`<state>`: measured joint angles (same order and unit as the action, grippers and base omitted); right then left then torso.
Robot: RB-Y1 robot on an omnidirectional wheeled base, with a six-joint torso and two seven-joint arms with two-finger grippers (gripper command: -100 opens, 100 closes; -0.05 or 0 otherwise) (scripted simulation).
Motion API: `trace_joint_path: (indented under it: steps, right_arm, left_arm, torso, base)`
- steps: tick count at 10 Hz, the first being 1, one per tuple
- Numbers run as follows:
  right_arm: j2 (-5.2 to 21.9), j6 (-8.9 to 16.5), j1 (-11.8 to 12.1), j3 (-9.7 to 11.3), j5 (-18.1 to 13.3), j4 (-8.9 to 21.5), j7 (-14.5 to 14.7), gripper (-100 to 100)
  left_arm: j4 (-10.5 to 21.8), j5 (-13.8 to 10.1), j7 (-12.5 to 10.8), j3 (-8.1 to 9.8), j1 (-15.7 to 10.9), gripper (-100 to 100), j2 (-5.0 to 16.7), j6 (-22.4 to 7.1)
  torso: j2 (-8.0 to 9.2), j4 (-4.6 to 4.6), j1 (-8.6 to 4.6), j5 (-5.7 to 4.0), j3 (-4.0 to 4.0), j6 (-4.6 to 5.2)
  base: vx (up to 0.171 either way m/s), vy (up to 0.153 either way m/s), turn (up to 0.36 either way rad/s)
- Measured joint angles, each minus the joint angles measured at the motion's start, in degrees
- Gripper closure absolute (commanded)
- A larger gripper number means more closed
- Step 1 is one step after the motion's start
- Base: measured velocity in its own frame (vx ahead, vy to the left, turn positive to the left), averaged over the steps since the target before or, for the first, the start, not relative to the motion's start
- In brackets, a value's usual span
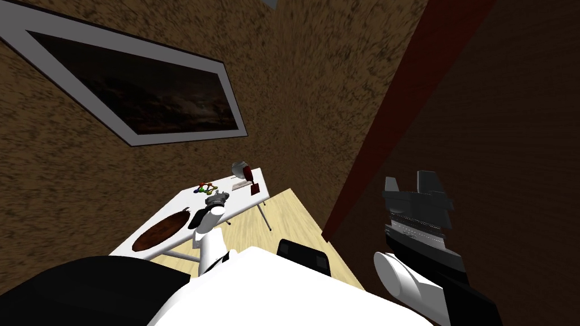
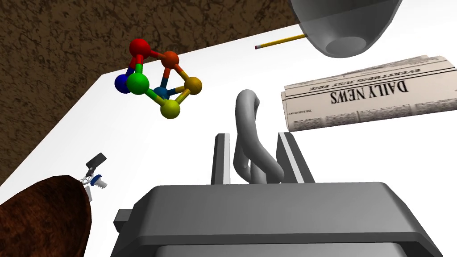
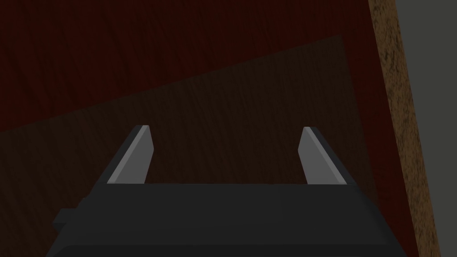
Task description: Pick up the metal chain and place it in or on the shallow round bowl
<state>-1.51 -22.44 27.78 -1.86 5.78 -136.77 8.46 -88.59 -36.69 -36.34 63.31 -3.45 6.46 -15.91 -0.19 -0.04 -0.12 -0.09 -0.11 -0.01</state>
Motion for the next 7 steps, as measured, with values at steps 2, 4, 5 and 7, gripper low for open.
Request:
trace_joint_path:
  steps: [2,4,5,7]
  right_arm:
    - [0.0,0.0,0.0,0.0,0.0,0.0,0.0,0]
    - [0.0,0.0,0.0,0.0,0.0,0.0,0.0,0]
    - [0.0,0.0,0.0,0.0,0.0,0.0,0.0,0]
    - [0.0,0.0,0.0,0.0,0.0,0.0,0.0,0]
  left_arm:
    - [-0.6,-1.1,-1.5,1.10,-0.3,100,3.0,0.8]
    - [-1.7,-1.6,-2.8,1.69,-0.6,100,4.3,1.8]
    - [-1.7,-2.4,-3.6,1.87,-0.5,100,5.7,2.6]
    - [-2.0,-3.8,-5.6,2.77,-0.8,100,9.0,4.2]
  torso:
    - [-0.09,0.02,-0.09,-0.12,-0.03,-0.06]
    - [-0.03,-0.02,-0.05,0.02,-0.03,0.01]
    - [-0.03,0.02,-0.04,-0.06,0.00,-0.05]
    - [-0.04,0.03,-0.14,-0.11,0.00,-0.08]
  base:
    - [0.109,-0.043,0.048]
    - [0.075,-0.031,0.012]
    - [0.099,-0.040,0.045]
    - [0.114,-0.052,0.056]
